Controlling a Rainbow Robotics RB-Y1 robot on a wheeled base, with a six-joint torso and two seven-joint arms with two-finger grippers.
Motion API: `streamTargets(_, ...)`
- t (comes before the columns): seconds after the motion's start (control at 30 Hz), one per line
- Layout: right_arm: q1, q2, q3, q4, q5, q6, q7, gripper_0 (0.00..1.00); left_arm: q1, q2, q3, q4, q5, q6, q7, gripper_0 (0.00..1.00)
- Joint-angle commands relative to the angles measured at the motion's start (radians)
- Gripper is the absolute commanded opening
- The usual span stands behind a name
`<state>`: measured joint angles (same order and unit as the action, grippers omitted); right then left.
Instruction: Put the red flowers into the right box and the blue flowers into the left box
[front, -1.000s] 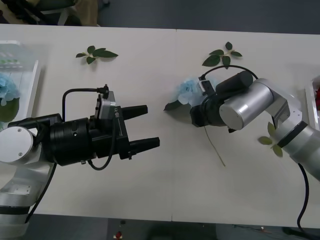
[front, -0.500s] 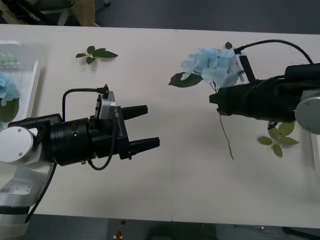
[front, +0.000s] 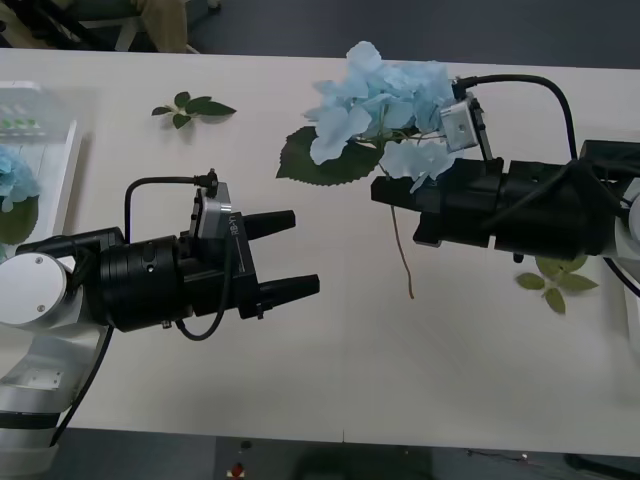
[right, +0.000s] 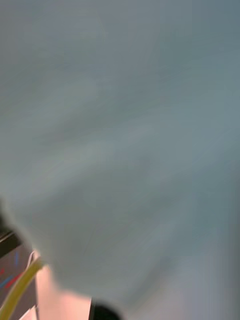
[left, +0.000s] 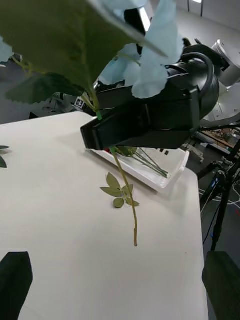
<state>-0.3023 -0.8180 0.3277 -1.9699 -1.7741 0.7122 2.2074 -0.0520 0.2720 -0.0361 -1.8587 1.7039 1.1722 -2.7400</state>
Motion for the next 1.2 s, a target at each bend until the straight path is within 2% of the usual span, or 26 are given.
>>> streamTargets(0.03,-0.026,0.096,-0.084,-0.015,-0.019,0.115,0.152,0.0,-0.022,0.006,-0.01,-0.013,0.011,-0.002,0.035,1.0)
streamTargets(0.23,-0.078,0.218,-0.174,0.048,-0.013,0.337,0.259,0.0,-0.022,0.006,-0.01,-0.013,0.011,-0.002,0.035,1.0)
streamTargets(0.27,-0.087,0.243,-0.193,0.066,-0.013,0.374,0.284,0.0,0.024,-0.008,-0.025,0.023,0.005,0.0,0.035,1.0)
streamTargets(0.37,-0.1,0.293,-0.228,0.109,-0.015,0.438,0.339,0.0,0.034,-0.028,-0.051,0.093,0.102,-0.013,0.035,1.0)
streamTargets(0.47,-0.101,0.33,-0.251,0.14,-0.013,0.467,0.388,0.0,0.012,-0.031,-0.123,0.205,0.237,-0.048,0.035,1.0)
streamTargets(0.6,-0.103,0.347,-0.253,0.171,-0.013,0.472,0.428,0.0,-0.023,-0.04,-0.176,0.286,0.296,-0.106,0.035,1.0)
streamTargets(1.13,-0.126,0.343,-0.223,0.177,0.002,0.481,0.417,0.0,-0.177,-0.094,-0.26,0.322,0.204,-0.342,0.035,1.0)
streamTargets(1.17,-0.13,0.344,-0.22,0.183,0.002,0.481,0.417,0.0,-0.183,-0.097,-0.26,0.323,0.189,-0.347,0.035,0.97)
streamTargets(1.2,-0.133,0.343,-0.217,0.189,0.002,0.481,0.419,0.0,-0.189,-0.099,-0.26,0.323,0.175,-0.352,0.035,0.76)
